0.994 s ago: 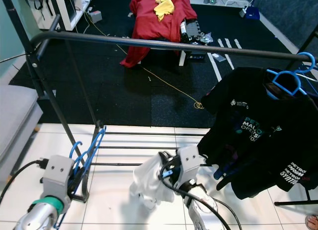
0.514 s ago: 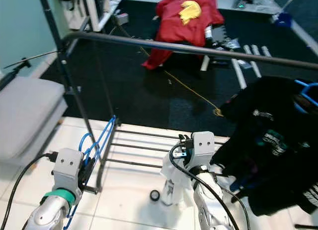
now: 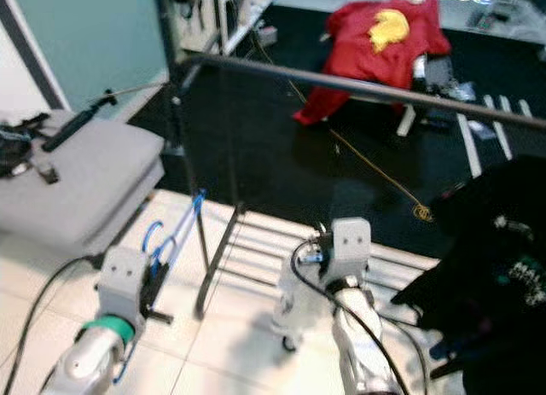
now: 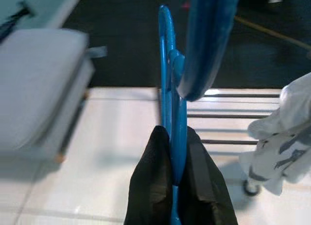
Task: Hang hanger
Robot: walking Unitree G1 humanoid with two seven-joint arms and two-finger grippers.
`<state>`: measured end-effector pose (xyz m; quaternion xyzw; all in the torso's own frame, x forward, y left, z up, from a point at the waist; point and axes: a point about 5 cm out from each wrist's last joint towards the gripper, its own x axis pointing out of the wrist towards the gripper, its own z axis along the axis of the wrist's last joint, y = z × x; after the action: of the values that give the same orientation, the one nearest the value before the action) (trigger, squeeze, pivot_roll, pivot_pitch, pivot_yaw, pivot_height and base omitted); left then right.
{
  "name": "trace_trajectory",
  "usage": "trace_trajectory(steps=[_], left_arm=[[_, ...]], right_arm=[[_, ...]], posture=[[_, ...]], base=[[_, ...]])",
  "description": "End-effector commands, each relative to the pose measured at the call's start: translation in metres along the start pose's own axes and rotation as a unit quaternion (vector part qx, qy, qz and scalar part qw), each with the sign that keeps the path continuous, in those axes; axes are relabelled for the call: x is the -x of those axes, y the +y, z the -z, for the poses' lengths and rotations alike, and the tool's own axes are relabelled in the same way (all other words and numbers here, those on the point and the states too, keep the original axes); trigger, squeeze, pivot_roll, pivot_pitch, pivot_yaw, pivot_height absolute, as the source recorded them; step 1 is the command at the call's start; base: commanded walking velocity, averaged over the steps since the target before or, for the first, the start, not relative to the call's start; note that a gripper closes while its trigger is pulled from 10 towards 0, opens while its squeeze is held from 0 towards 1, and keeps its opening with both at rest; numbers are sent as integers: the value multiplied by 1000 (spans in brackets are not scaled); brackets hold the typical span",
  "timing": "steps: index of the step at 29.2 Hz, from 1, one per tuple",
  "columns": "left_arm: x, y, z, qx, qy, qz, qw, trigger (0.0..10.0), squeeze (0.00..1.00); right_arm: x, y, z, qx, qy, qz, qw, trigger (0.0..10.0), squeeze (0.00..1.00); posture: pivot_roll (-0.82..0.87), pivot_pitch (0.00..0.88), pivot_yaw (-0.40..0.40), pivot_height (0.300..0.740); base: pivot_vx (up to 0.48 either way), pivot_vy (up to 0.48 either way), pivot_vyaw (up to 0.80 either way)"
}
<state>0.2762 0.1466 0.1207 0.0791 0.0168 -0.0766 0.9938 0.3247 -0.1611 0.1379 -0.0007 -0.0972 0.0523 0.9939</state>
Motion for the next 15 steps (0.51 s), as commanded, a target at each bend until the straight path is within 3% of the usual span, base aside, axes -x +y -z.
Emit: trace_trajectory(steps=[1, 15], left_arm=[[4, -3, 10, -1, 18, 3, 1000, 10000, 0], [3, -3, 10, -5, 18, 5, 1000, 10000, 0]], right_arm=[[2, -3, 0, 1, -4, 10, 1000, 10000, 0], [-1, -3, -1, 8, -2, 15, 1000, 10000, 0]], posture=[[-104, 172, 49, 740], [-101, 180, 53, 740]], base=[[0, 0, 688], [0, 0, 750]])
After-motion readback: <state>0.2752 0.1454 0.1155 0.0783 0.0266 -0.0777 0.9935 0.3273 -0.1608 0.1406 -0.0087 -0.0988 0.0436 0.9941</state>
